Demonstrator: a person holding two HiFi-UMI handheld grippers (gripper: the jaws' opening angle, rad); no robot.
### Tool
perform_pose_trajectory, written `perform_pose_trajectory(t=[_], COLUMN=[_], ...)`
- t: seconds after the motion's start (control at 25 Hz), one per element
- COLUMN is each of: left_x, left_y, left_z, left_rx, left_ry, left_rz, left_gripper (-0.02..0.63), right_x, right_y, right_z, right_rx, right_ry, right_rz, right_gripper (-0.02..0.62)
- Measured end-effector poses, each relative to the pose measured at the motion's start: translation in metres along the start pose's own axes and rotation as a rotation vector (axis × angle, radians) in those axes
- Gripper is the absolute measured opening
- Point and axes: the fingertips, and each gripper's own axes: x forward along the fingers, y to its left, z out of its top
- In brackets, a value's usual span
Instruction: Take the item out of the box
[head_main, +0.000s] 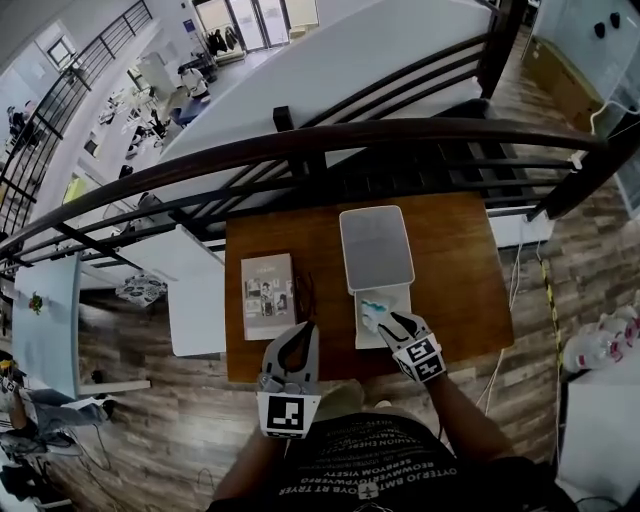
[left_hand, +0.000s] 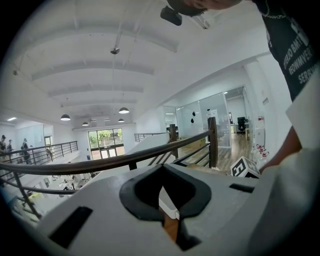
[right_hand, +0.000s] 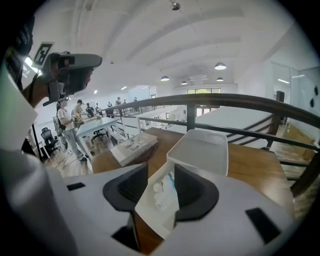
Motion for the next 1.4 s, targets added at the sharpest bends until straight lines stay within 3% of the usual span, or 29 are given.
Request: perform_pose_trajectory(t=[0.24,0.4,0.64,0.96,1.12,1.28,1.4], left_x=[0.004,-0.001,-0.008,-0.015,-0.020,-0.029,-0.038], left_y=[0.016,0.025,0.040,0.043,0.044,0.042,0.038], left_z=[-0.004,-0.017,-0.028,-0.031,-0.040,-0.038,-0.025], left_rx=[0.026,-0.010,-0.002,0.015,-0.012,-0.020,-0.003], left_ry=[0.002,0.042,0.052,0.047,0.058,0.057,0.036], left_rz=[0.001,0.018,0.030,0.038,0.049,0.061,0.065], left_gripper=[0.006,0.006,0.006,0.006,0.006,0.006,0.006], right_x=[0.041,0.068,0.103,0.121,0.127,0.119,0.103], right_y=[-0.004,-0.006,-0.006,-0.011,-0.012,-0.010,-0.008], right_z=[-0.026,-0.044,-0.064,-0.080,-0.088,-0.088,-0.078], right_rx=[-0.021,-0.028,-0.052,-0.043,-0.005,0.006,0.010], right_ry=[0.098,0.168,0.254,0.329,0.355,0.375,0.352], right_rz=[0.019,0.030,0.033,0.025,0.034,0.043,0.032], right_gripper=[0.167,0.176,0.194,0.198,0.149,0.053,0.029])
